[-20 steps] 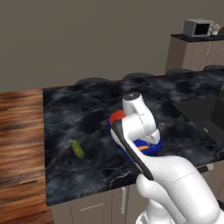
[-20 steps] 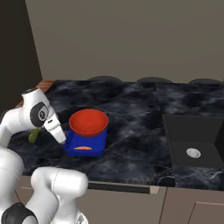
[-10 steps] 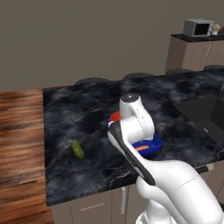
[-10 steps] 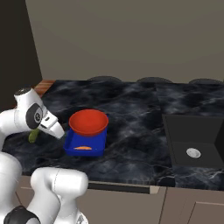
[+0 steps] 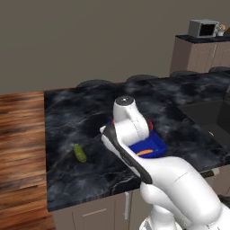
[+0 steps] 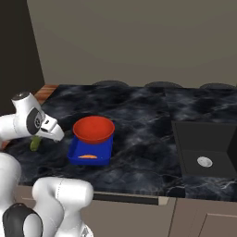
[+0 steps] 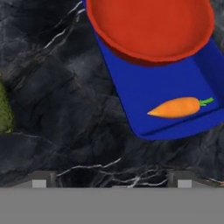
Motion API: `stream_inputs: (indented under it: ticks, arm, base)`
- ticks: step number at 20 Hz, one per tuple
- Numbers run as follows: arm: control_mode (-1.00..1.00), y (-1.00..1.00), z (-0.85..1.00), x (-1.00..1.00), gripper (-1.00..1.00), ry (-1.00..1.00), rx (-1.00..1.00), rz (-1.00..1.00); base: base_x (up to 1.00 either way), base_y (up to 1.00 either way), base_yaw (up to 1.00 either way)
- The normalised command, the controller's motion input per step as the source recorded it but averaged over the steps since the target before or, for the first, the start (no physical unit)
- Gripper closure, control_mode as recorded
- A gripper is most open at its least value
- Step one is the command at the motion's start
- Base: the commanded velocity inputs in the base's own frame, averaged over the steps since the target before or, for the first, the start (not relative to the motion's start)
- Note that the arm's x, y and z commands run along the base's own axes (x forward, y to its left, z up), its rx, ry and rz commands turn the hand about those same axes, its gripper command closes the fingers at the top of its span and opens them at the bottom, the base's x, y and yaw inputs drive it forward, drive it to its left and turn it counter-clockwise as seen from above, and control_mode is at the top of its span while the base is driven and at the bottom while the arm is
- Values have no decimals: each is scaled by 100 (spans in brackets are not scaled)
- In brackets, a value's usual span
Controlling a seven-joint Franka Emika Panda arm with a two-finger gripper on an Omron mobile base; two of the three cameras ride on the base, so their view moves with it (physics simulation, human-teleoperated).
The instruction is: Place the two vegetables and bowl onto the tray for setting up a vegetable dip station.
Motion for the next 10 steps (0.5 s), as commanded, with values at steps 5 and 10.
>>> stream_inputs:
  ticks: [5, 10]
  arm:
    - [-100, 41, 0, 30, -100, 19, 8, 16]
    - [-100, 44, 0, 22, -100, 13, 6, 14]
  base:
    - [0, 0, 0]
    - [0, 0, 0]
